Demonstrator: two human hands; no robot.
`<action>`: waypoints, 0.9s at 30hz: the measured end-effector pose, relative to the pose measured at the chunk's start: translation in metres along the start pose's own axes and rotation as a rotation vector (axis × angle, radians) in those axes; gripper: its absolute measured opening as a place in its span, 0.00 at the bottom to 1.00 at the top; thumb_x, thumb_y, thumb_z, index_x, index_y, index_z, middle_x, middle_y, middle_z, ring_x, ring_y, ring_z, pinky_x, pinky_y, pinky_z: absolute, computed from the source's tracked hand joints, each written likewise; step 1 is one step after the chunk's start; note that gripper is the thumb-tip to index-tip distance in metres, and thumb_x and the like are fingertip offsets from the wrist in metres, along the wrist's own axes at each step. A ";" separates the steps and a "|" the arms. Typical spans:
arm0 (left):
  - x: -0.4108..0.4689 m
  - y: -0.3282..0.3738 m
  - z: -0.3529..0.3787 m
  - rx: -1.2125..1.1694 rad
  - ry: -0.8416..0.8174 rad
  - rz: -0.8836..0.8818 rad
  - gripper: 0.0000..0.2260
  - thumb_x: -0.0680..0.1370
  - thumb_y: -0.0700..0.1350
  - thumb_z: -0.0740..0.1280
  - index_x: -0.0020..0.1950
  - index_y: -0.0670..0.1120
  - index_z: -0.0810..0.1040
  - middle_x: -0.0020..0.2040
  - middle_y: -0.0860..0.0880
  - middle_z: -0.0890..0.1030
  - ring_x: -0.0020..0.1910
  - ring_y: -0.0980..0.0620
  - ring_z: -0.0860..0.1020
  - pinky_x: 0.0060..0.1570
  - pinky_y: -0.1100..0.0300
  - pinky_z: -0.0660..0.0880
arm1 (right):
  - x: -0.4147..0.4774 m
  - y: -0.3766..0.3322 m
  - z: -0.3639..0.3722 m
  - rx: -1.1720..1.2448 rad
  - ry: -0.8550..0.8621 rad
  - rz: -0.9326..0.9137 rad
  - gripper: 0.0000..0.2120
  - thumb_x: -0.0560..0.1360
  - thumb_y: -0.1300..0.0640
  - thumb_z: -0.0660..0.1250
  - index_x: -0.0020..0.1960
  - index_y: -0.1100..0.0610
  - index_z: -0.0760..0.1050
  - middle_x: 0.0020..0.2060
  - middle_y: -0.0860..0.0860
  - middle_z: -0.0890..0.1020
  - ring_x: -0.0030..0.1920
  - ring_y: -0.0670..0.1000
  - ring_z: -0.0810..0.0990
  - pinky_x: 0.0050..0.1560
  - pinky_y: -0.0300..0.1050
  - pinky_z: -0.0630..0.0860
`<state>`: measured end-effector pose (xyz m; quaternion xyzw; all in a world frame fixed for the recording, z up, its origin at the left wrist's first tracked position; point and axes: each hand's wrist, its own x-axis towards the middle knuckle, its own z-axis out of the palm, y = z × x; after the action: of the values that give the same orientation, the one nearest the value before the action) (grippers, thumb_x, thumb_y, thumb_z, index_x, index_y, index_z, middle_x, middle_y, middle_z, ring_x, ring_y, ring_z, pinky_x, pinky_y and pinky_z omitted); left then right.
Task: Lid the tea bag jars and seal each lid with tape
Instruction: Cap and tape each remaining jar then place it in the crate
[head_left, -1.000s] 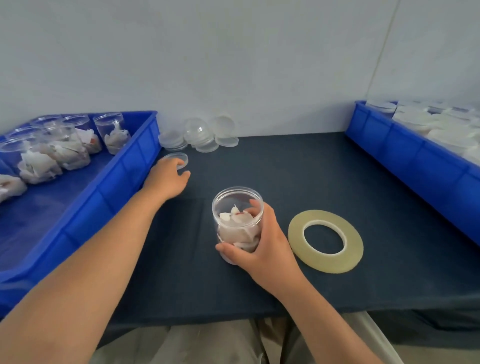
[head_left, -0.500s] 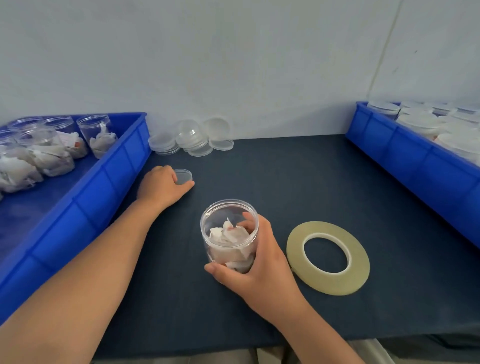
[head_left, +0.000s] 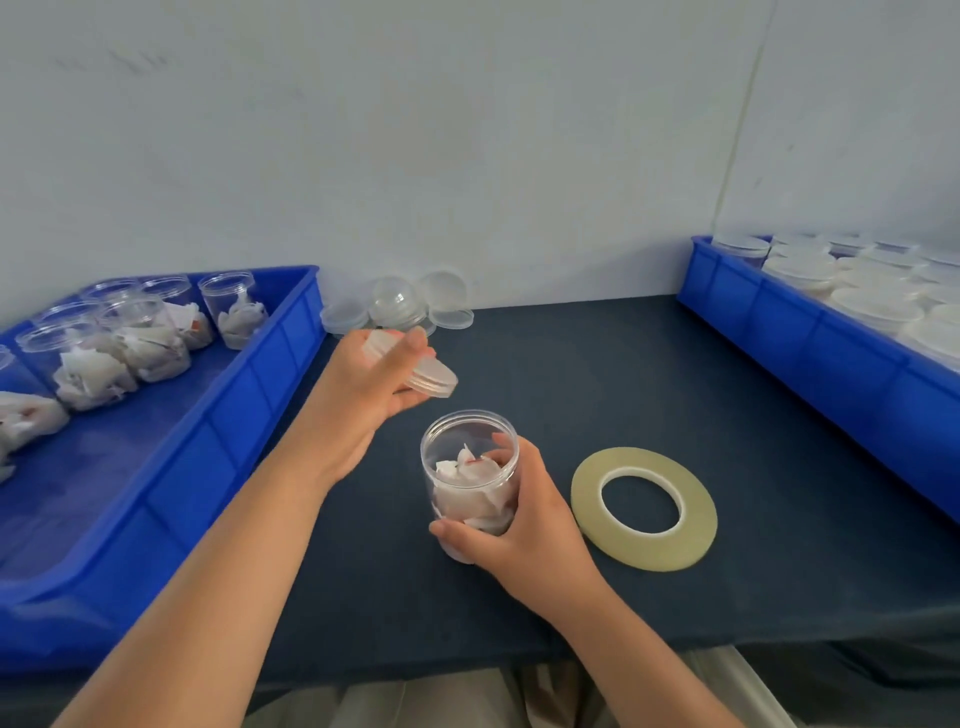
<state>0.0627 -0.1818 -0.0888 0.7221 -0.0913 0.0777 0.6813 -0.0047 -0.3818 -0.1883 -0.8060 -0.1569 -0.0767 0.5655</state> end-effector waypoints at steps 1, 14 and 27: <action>-0.011 0.004 0.007 -0.002 -0.011 0.040 0.46 0.61 0.75 0.80 0.61 0.40 0.80 0.58 0.44 0.85 0.61 0.46 0.85 0.57 0.51 0.84 | -0.001 0.000 0.000 0.000 -0.001 -0.002 0.40 0.64 0.30 0.81 0.68 0.25 0.61 0.65 0.29 0.74 0.67 0.35 0.75 0.61 0.36 0.78; -0.073 -0.008 0.025 0.770 0.084 0.244 0.38 0.60 0.80 0.73 0.66 0.66 0.75 0.66 0.70 0.75 0.66 0.69 0.73 0.59 0.67 0.73 | -0.002 -0.004 0.001 0.065 -0.006 -0.011 0.39 0.67 0.37 0.83 0.71 0.31 0.66 0.66 0.35 0.79 0.66 0.41 0.79 0.60 0.48 0.83; -0.063 0.028 0.048 1.155 -0.214 0.078 0.41 0.67 0.82 0.62 0.73 0.62 0.65 0.78 0.66 0.61 0.76 0.62 0.62 0.60 0.60 0.65 | 0.001 -0.006 0.004 0.041 -0.009 -0.041 0.39 0.67 0.39 0.82 0.73 0.35 0.66 0.64 0.36 0.79 0.63 0.42 0.81 0.57 0.45 0.83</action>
<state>-0.0060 -0.2298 -0.0799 0.9762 -0.1288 0.0664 0.1613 -0.0062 -0.3765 -0.1845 -0.7913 -0.1772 -0.0814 0.5794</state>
